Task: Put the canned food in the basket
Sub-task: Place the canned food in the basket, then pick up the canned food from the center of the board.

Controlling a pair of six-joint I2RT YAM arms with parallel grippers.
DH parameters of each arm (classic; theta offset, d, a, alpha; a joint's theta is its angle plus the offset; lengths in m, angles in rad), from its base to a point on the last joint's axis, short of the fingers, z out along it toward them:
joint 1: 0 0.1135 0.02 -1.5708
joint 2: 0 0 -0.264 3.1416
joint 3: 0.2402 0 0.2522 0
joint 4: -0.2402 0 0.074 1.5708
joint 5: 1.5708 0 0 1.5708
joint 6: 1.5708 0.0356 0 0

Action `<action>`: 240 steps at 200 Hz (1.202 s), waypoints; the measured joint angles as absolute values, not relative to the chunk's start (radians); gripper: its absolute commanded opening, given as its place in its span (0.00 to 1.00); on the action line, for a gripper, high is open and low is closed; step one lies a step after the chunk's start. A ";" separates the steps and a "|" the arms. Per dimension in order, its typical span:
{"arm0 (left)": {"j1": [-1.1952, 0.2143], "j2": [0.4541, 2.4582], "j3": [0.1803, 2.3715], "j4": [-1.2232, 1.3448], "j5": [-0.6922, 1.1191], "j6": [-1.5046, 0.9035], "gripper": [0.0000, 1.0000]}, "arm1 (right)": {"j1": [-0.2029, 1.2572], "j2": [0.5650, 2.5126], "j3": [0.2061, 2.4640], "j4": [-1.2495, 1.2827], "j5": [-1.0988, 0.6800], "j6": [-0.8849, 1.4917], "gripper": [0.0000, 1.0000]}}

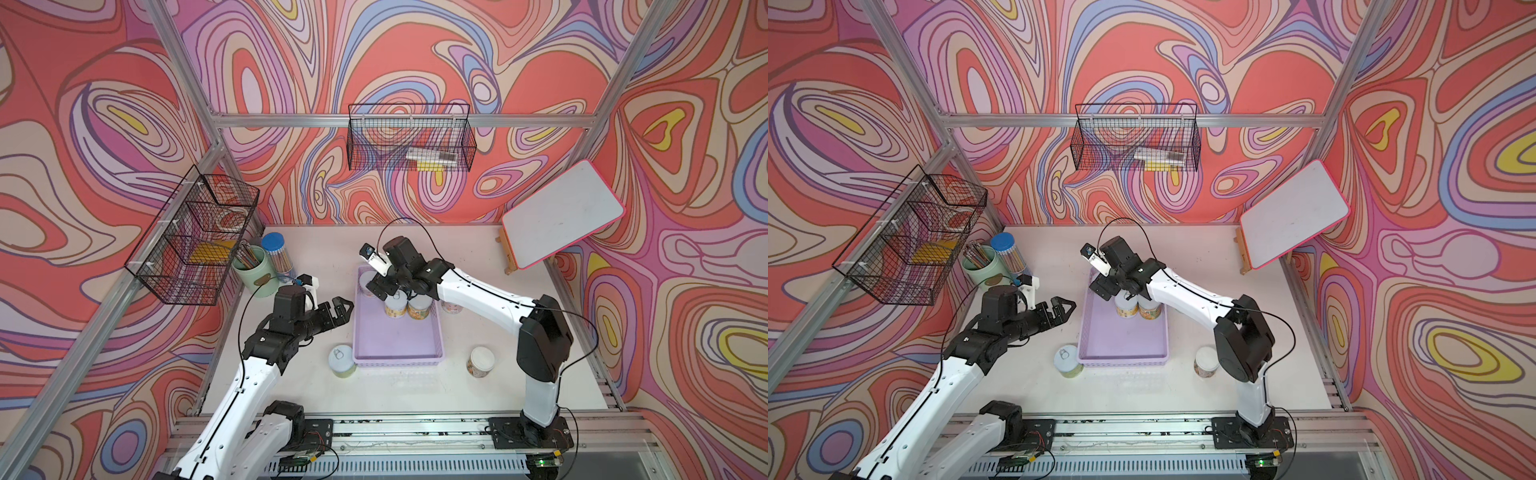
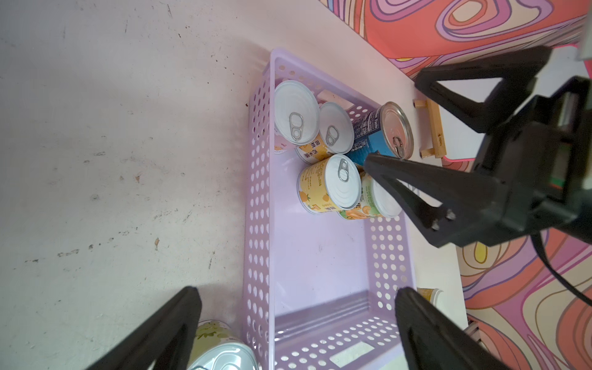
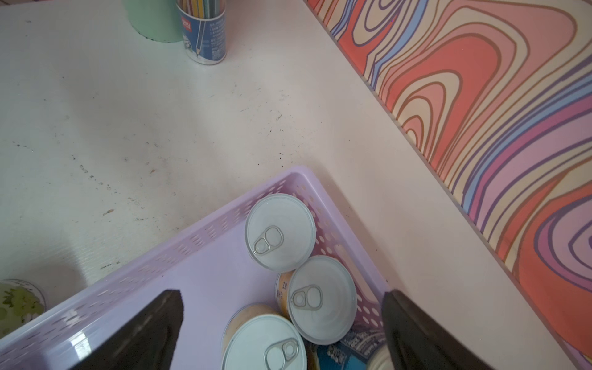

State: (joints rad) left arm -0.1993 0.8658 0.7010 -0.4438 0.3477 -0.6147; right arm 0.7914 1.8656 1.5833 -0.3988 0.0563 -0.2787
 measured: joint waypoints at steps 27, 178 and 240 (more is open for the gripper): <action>-0.223 0.894 0.701 -0.443 0.324 -0.603 0.97 | 0.791 1.745 1.434 -0.330 0.077 -0.173 0.98; -0.587 1.172 0.869 -0.444 0.154 -0.485 0.78 | 0.598 1.417 1.105 -0.434 0.180 0.228 0.98; -0.832 1.368 0.918 -0.449 0.101 -0.475 0.73 | 0.459 1.408 1.080 -0.504 0.150 0.324 0.98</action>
